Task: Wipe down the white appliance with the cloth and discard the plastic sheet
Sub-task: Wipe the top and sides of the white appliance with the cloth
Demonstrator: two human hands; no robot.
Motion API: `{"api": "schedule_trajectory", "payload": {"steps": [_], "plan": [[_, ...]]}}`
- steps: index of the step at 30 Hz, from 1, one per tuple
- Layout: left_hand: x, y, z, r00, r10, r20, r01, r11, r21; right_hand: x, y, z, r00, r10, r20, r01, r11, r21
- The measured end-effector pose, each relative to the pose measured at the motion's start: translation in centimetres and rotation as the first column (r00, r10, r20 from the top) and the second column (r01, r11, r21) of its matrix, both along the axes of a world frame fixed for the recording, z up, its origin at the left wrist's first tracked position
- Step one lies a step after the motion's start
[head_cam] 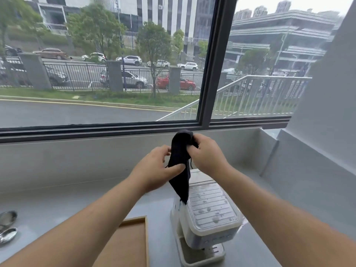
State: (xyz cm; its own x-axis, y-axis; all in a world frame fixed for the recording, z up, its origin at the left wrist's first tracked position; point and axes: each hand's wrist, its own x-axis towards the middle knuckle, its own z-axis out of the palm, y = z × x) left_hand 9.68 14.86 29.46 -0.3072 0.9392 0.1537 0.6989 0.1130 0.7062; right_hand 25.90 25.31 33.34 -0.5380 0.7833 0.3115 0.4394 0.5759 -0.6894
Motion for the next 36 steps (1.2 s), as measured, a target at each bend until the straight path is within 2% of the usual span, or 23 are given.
{"api": "schedule_trajectory", "payload": {"steps": [5,13,20,25,30,33,36], "plan": [[1.5,2.1,-2.5,0.989,-0.009,-0.148,-0.002,0.997,-0.075,2.8,2.6,0.7,0.999,-0.038,0.025,0.036,0.997,0.071],[3.6,4.9,-8.0,0.988,-0.028,-0.153,-0.007,0.974,-0.228,5.4,6.8,-2.0,0.993,-0.121,-0.010,0.121,0.986,0.118],[6.3,6.8,-12.6,0.984,0.006,-0.180,-0.052,0.966,-0.252,5.7,9.2,-7.4,0.968,-0.042,0.247,0.028,0.998,0.060],[7.9,7.4,-14.0,0.976,0.084,-0.199,-0.112,0.985,-0.133,4.7,10.5,-12.1,0.883,0.109,0.456,-0.099,0.994,-0.047],[8.3,7.5,-14.5,0.974,0.147,-0.172,-0.175,0.972,-0.158,2.7,11.8,-15.8,0.800,0.104,0.591,-0.147,0.989,0.026],[8.2,7.5,-14.5,0.971,0.160,-0.178,-0.194,0.962,-0.192,0.6,12.0,-16.9,0.778,0.103,0.620,-0.210,0.972,0.103],[8.2,7.5,-14.4,0.970,0.193,-0.146,-0.221,0.953,-0.209,-0.5,12.2,-17.6,0.768,0.147,0.623,-0.275,0.955,0.114]]}}
